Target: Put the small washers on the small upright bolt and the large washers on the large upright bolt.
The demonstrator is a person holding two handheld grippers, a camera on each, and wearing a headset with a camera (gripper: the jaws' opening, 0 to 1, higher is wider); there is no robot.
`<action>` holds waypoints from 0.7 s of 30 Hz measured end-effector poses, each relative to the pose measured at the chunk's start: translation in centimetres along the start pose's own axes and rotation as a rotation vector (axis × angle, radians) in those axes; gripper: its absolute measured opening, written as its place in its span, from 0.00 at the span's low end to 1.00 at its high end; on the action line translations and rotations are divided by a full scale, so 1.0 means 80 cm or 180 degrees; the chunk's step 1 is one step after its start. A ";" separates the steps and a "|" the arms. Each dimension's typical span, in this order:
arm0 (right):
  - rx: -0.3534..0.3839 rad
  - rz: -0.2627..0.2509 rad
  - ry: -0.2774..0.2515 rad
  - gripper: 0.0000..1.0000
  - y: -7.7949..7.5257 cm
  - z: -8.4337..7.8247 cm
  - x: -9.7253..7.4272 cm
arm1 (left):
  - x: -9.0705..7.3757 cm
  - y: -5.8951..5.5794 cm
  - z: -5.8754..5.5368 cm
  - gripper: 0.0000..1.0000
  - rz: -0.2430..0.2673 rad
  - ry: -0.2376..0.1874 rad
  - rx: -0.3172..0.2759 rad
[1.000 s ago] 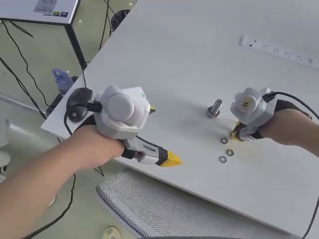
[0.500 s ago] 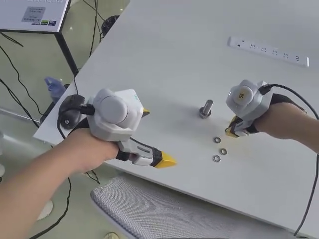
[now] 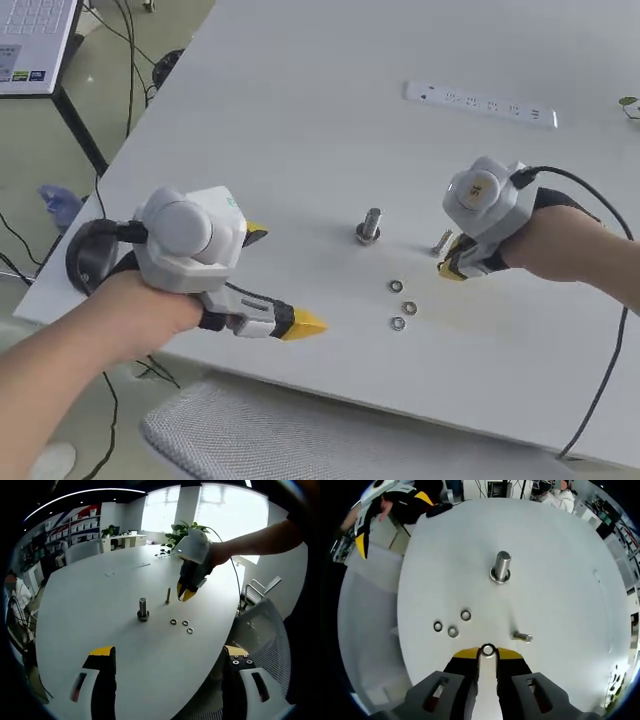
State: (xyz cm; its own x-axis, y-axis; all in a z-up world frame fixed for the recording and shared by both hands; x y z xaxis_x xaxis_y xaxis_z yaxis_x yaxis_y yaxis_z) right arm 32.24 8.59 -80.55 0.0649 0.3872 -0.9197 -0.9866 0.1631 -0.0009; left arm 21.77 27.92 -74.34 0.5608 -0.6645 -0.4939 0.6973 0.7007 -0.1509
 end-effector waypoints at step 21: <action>0.0208 -0.0154 -0.0110 0.12 -0.043 0.009 -0.027 | 0.013 0.007 0.004 0.87 -0.0047 0.0053 0.0041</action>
State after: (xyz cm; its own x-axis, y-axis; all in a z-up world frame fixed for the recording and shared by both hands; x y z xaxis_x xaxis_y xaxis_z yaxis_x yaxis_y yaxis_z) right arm 35.59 7.84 -78.32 0.1186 0.4083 -0.9051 -0.9704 0.2407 -0.0185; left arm 22.92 27.56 -74.64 0.5431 -0.6702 -0.5059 0.7111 0.6875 -0.1473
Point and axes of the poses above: the centre of the closed fingertips' face, and the gripper's own axes: x roughly forward along the fingers, y roughly to its left, z roughly out of its top, the point moved 2 cm from there along -x, roughly backward along the fingers, and after that the axes turned 8 degrees about -y, right-handed, at the moved point
